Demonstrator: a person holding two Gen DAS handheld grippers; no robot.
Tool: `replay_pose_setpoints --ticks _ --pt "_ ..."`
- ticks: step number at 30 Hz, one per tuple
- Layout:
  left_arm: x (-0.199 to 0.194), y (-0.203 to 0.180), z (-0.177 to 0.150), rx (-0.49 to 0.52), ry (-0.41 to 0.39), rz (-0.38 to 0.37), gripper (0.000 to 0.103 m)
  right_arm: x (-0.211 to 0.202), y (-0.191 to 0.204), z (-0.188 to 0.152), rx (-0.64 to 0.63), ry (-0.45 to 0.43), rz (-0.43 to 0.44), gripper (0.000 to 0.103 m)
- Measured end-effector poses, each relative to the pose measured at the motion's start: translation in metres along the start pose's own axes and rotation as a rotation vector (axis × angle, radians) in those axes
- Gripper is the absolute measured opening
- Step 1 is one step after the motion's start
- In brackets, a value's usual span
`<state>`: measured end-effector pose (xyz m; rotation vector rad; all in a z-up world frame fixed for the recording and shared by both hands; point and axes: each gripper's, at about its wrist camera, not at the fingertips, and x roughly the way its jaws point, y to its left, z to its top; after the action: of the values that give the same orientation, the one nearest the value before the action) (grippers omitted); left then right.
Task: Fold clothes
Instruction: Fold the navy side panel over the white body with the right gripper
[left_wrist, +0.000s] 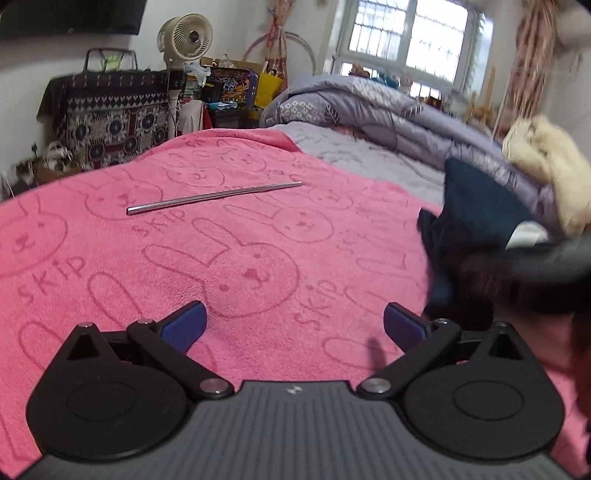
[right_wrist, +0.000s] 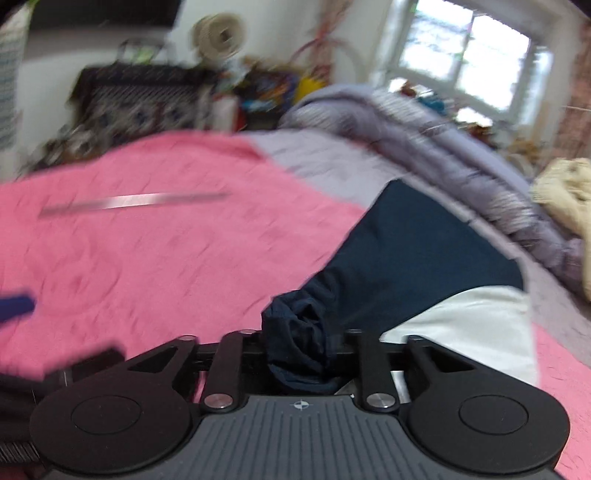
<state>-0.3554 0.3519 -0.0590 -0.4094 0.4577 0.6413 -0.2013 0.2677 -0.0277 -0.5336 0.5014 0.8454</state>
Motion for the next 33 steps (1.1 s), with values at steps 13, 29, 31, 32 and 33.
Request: replay_pose_setpoints --ticks 13,29,31,32,33 --pt "0.002 -0.008 -0.001 0.029 0.007 0.028 0.102 -0.092 -0.088 -0.021 0.266 -0.115 0.099 0.05" --pt "-0.022 -0.023 0.03 -0.037 -0.045 -0.134 0.102 -0.103 -0.128 -0.057 0.479 -0.105 0.251 0.017" --pt "-0.026 -0.056 0.034 0.071 -0.07 -0.187 0.102 -0.118 -0.15 -0.074 0.489 -0.102 0.144 0.018" --pt "-0.025 -0.075 0.034 0.133 -0.078 -0.206 0.102 -0.12 -0.156 -0.08 0.48 -0.082 0.103 0.019" --pt "-0.019 -0.092 0.033 0.189 -0.078 -0.197 0.103 -0.122 -0.162 -0.086 0.469 -0.061 0.067 0.019"
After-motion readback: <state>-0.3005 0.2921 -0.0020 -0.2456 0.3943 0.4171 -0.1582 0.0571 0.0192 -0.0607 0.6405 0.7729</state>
